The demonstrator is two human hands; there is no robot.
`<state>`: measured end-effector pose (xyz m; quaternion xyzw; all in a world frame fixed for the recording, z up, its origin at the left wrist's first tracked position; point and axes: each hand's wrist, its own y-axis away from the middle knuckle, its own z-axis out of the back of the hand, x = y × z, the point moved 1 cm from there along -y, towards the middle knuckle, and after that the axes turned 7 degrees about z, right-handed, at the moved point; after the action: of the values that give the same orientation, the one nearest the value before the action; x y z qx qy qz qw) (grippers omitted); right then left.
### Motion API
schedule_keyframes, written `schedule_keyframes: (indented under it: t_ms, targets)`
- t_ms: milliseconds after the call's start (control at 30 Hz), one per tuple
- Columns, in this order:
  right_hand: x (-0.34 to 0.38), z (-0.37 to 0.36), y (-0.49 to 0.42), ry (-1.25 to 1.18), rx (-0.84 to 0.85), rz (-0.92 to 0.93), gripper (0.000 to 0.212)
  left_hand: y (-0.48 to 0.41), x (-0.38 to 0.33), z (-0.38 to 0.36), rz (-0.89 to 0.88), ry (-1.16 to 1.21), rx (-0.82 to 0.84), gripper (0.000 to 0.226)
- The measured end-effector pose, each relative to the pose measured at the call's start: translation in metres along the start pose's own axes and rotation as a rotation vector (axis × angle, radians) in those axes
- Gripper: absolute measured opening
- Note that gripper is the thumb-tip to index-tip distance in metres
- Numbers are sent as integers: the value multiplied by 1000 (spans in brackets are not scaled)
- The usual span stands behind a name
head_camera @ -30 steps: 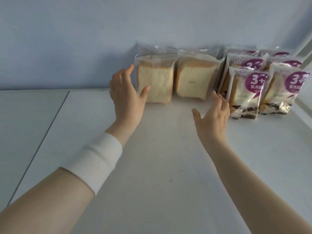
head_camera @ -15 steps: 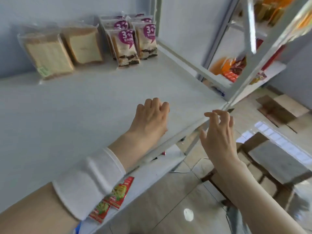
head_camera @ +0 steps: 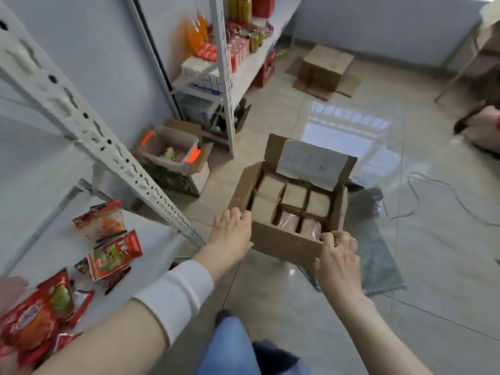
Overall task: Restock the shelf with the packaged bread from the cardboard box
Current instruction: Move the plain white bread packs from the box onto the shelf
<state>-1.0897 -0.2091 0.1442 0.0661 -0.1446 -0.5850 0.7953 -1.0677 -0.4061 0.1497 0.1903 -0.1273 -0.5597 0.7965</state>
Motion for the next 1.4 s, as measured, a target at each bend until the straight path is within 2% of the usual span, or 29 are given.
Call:
schedule_keyframes:
  t_ms: [200, 433, 567, 700, 767, 900, 1033, 1167, 1300, 1400]
  targets:
    - [-27, -39, -88, -51, 112, -36, 42, -108, -31, -19, 0, 12, 119, 49]
    - [-42, -128, -216, -250, 312, -139, 46, -295, -51, -66, 18, 83, 252, 48]
    - [-37, -212, -285, -484, 453, -175, 55, -402, -66, -114, 63, 166, 208, 57]
    - [-27, -292, -331, -747, 650, -267, 67, -473, -72, -163, -58, -32, 112, 66]
    - [-20, -320, -341, -778, 684, -262, 70, -489, -69, -179, -139, -129, 89, 73]
    - [-18, -346, -344, -823, 644, -342, 79, -505, -62, -182, -247, -286, 45, 78]
    - [-28, -341, -339, -959, 634, -367, 71, -503, -63, -170, -288, -350, 96, 72]
    - [-48, -323, -328, -1049, 579, -399, 58, -487, -58, -155, -340, -211, 132, 60]
    - [-71, -309, -319, -1104, 520, -442, 49, -477, -52, -151, -215, 77, 327, 46]
    - [-87, -300, -315, -1158, 472, -456, 38, -472, -47, -149, -144, 229, 357, 47]
